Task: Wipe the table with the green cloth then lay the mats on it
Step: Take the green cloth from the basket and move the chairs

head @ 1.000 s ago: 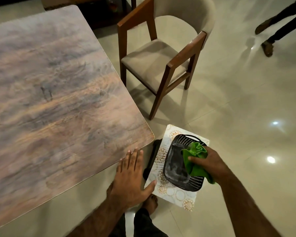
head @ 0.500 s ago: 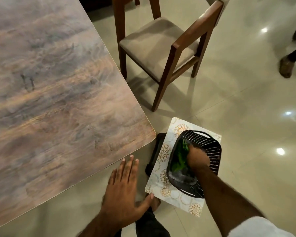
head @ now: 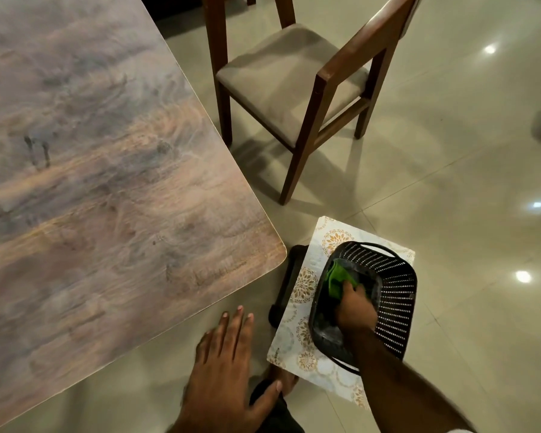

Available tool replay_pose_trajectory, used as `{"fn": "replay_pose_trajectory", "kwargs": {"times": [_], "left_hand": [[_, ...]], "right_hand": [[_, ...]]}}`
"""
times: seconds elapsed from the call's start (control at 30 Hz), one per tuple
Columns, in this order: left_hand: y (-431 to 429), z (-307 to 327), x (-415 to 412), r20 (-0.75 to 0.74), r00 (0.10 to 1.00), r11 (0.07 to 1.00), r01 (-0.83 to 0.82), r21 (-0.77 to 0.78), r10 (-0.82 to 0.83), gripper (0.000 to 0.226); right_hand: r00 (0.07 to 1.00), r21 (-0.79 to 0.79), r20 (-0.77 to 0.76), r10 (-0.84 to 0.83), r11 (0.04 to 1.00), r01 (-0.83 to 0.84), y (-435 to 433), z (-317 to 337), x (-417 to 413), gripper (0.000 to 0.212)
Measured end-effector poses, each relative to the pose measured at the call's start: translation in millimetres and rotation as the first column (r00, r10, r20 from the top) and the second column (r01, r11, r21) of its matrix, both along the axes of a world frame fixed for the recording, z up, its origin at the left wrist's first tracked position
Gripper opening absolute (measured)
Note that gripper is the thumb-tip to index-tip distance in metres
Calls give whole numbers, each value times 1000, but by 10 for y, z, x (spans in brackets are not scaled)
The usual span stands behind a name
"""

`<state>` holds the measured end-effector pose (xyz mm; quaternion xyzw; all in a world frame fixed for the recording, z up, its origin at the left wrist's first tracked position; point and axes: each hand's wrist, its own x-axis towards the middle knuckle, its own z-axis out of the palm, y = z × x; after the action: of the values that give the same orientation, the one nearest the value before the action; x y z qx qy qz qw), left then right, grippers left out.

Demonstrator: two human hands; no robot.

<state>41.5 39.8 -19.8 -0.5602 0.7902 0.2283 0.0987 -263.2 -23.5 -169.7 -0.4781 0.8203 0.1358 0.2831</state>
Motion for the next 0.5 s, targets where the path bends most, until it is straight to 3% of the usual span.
{"fn": "replay_pose_trajectory", "kwargs": {"times": [0.17, 0.33, 0.5], "left_hand": [[27, 40, 14, -7, 1000, 999, 6, -52, -7, 116], [58, 46, 26, -35, 999, 999, -3, -46, 2, 119], [48, 181, 17, -23, 1000, 996, 17, -82, -19, 122]], "right_hand": [[994, 8, -104, 45, 999, -45, 232, 169, -187, 67], [989, 166, 54, 134, 976, -142, 398, 111, -220, 91], [994, 41, 22, 109, 993, -110, 404, 460, -112, 84]]}}
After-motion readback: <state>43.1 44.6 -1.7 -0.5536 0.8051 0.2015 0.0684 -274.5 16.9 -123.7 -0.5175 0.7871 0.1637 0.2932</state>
